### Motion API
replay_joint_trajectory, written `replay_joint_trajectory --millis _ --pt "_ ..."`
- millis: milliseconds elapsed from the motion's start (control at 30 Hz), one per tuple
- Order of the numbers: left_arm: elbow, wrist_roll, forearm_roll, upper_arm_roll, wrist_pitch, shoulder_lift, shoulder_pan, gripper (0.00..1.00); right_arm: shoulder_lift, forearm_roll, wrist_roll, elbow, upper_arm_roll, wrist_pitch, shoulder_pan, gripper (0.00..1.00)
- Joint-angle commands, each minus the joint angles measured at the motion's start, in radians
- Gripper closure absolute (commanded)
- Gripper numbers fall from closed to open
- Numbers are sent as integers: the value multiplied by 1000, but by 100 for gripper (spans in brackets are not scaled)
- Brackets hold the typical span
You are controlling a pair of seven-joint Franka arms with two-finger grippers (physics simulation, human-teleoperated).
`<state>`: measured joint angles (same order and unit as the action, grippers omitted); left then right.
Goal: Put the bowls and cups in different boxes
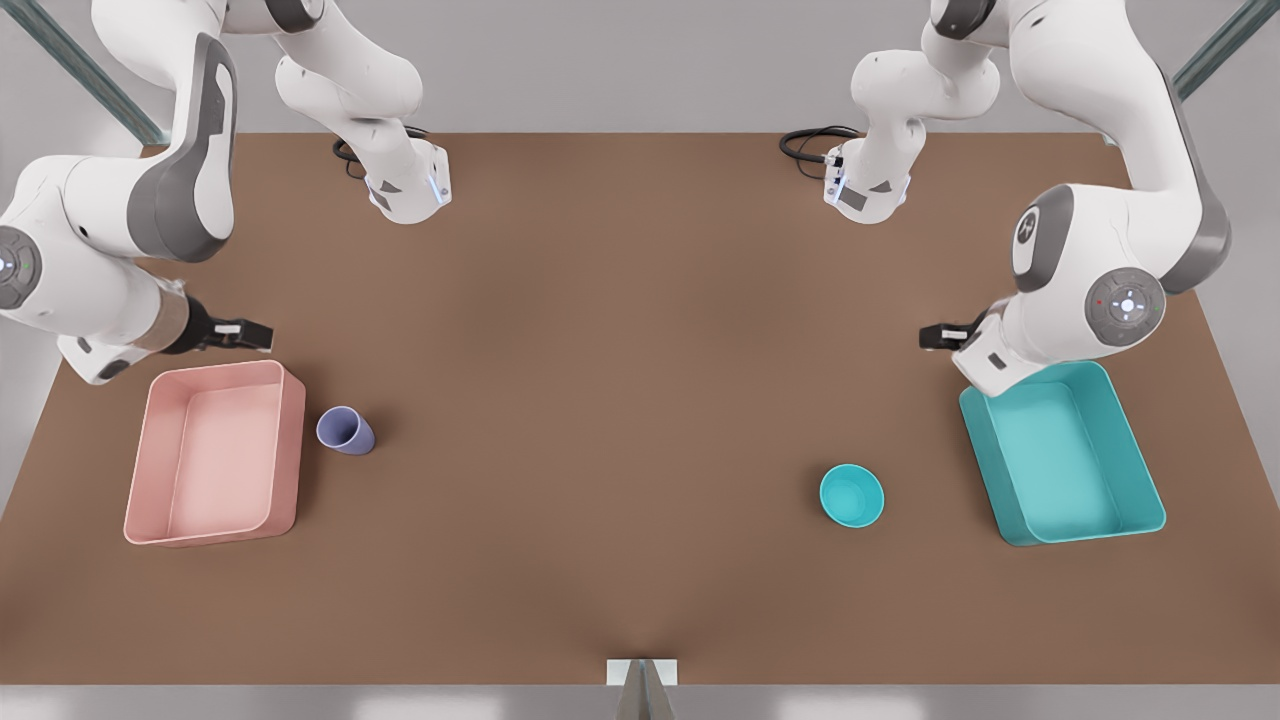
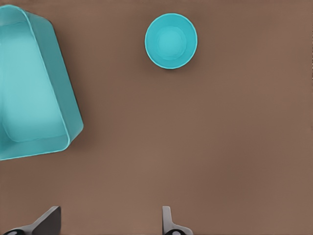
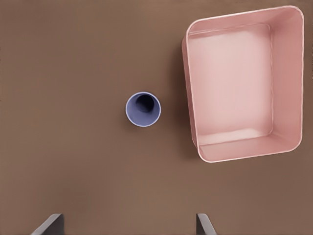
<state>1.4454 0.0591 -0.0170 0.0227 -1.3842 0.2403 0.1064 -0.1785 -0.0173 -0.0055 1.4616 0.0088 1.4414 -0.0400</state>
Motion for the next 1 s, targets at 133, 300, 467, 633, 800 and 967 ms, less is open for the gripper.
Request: replay_joint_trajectory --millis 133,300,467,633,800,967 --pt "0 -108 152 -15 -393 275 -17 0 -157 13 2 -1 -1 253 48 0" --pt "-77 -237 258 -15 -544 511 -99 0 -196 22 1 143 -3 470 34 0" --pt "-28 -234 315 -10 -742 550 -97 0 -113 22 2 437 -1 800 45 0" --pt "-30 -232 318 -10 -786 603 -88 0 -165 25 55 542 -1 987 91 0" --pt "-23 -182 347 5 -747 611 -76 73 -170 25 47 562 -1 993 78 0" --pt "-28 -145 341 5 -713 602 -70 79 -142 25 38 606 -1 990 78 0"
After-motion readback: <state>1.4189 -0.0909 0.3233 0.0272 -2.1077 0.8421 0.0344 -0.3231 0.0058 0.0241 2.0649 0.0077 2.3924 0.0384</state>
